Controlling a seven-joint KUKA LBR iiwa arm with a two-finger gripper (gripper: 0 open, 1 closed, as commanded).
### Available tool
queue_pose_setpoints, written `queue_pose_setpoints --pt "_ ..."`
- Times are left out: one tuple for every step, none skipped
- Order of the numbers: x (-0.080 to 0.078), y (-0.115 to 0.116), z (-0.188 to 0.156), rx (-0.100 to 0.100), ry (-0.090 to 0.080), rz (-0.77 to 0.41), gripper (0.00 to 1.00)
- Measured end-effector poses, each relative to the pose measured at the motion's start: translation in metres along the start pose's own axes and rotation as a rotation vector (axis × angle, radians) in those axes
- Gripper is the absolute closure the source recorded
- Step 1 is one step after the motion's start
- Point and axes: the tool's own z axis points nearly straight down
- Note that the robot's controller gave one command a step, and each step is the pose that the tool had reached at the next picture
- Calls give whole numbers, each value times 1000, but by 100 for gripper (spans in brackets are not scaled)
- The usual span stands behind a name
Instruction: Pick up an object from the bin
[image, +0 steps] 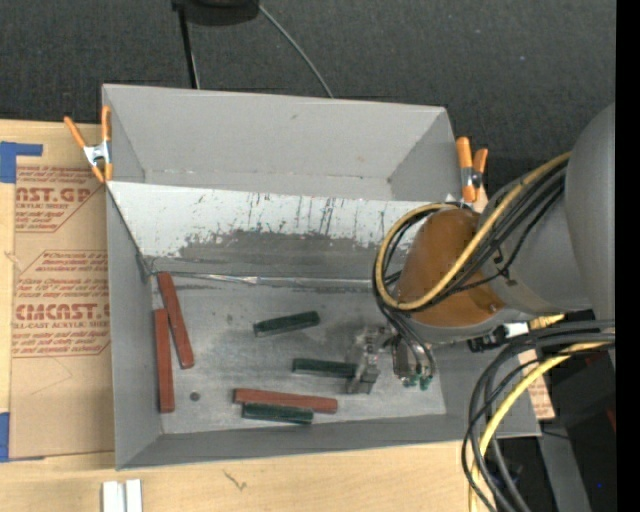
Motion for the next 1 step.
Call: queue_pose_setpoints --pt "0 0 0 0 0 0 100"
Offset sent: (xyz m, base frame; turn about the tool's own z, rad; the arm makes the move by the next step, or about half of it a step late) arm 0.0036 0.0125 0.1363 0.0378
